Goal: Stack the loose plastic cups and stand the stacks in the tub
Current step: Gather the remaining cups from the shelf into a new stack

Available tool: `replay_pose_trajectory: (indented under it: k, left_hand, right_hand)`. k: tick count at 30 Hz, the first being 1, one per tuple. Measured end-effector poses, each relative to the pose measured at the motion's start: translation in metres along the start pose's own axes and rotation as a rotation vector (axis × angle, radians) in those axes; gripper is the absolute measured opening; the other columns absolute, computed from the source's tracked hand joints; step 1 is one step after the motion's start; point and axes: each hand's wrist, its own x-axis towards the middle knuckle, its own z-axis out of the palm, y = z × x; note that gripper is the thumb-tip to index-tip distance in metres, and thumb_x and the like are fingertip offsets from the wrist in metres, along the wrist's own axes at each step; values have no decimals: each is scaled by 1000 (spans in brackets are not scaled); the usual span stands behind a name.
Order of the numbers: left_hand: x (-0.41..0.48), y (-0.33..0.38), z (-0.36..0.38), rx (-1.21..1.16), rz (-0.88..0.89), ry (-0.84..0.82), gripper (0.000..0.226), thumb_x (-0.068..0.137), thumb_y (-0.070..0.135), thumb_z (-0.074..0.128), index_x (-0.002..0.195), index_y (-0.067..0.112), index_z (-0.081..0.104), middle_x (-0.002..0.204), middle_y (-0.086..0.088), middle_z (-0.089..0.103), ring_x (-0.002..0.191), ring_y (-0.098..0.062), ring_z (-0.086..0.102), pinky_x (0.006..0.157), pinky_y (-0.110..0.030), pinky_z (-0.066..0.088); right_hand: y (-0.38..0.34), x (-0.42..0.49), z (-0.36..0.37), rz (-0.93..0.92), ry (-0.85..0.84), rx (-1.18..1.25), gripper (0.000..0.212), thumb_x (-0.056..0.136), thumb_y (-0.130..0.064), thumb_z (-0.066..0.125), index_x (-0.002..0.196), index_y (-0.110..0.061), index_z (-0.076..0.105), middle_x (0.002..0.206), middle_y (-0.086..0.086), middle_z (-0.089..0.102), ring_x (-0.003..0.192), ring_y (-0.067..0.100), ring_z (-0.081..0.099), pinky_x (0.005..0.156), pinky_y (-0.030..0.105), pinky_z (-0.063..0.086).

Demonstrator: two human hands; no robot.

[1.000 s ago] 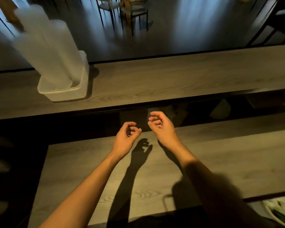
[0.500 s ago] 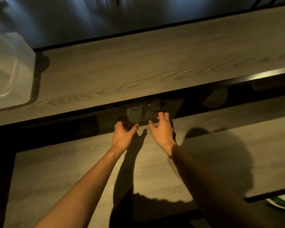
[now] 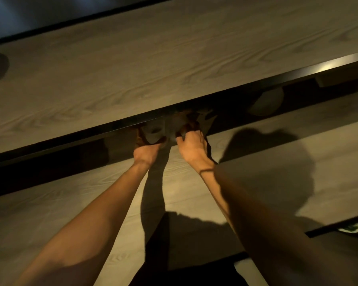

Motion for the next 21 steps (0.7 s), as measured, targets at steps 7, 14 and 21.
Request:
replay_pose_trajectory:
  k: [7,14,21]
  left_hand:
    - [-39,-49,-14,78,383,-18,69,73,37,89,128,21,51,129,2,55,114,-16,57,97,-39,54]
    - [-68,-95,-32,115,464,-55,92,70,43,90,145,25,40,143,5,43,125,-12,45,106,-40,47]
    - [-59,-95,-32,69,437,-62,97,65,39,94,145,27,40,142,7,50,130,-14,50,108,-36,45]
  right_hand:
    - [25,-45,2,-90,25,140,26,95,-45,59,98,-19,60,140,3,38,109,19,57,98,44,46]
    - [26,-73,6,-151,-64,-3,18,89,-38,68,85,-26,54,152,3,34,136,22,38,109,46,40]
    - [22,-67,25,-222,-44,-119,50,86,-41,70,129,-27,50,162,5,16,147,28,25,117,48,31]
